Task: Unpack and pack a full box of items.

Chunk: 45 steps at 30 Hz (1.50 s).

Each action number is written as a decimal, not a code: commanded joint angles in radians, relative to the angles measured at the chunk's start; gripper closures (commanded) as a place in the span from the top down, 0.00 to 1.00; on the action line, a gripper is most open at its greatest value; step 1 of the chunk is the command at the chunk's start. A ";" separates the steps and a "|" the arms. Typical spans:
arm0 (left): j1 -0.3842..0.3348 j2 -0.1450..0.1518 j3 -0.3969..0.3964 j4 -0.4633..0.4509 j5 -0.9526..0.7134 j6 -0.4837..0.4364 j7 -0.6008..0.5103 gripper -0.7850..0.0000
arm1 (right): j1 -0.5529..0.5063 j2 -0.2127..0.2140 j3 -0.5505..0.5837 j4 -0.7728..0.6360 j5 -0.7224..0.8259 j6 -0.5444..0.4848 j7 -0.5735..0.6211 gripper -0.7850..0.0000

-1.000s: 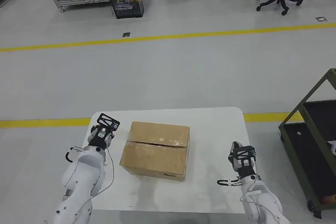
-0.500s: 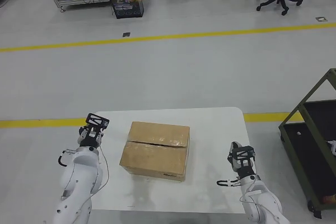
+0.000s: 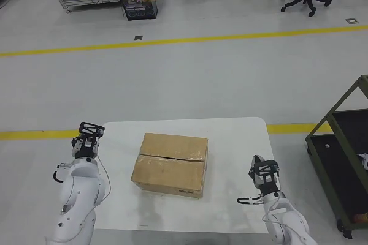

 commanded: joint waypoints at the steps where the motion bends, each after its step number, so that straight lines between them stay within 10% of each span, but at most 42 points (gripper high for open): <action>1: -0.006 -0.001 -0.002 0.018 0.002 0.005 -0.001 0.00 | -0.001 0.000 0.001 -0.001 -0.001 0.000 -0.001 0.00; 10: -0.037 -0.004 -0.035 0.080 -0.038 0.057 0.020 0.01 | -0.005 0.000 0.003 -0.007 -0.006 -0.002 0.002 0.00; 12: -0.043 -0.007 -0.047 0.103 -0.087 0.070 0.037 0.45 | -0.005 0.000 0.003 -0.008 -0.008 -0.004 0.001 0.00; 13: -0.046 -0.007 -0.051 0.118 -0.094 0.070 0.038 1.00 | -0.006 0.000 0.003 -0.009 -0.008 -0.004 0.000 0.00; 31: -0.012 -0.006 -0.118 0.094 -0.226 0.012 0.033 1.00 | -0.019 0.000 0.008 -0.010 -0.009 0.002 0.001 0.00; 42: 0.127 -0.010 0.001 0.027 -0.117 -0.074 0.011 1.00 | -0.019 -0.001 0.003 -0.006 -0.010 0.002 0.004 0.00; 43: 0.130 -0.011 0.017 0.041 -0.092 -0.066 0.010 0.66 | -0.019 -0.001 0.002 -0.006 -0.009 0.001 0.003 0.00; 45: 0.132 -0.013 0.049 0.067 -0.052 -0.056 0.014 0.33 | -0.018 -0.002 0.001 -0.003 -0.009 0.000 0.003 0.00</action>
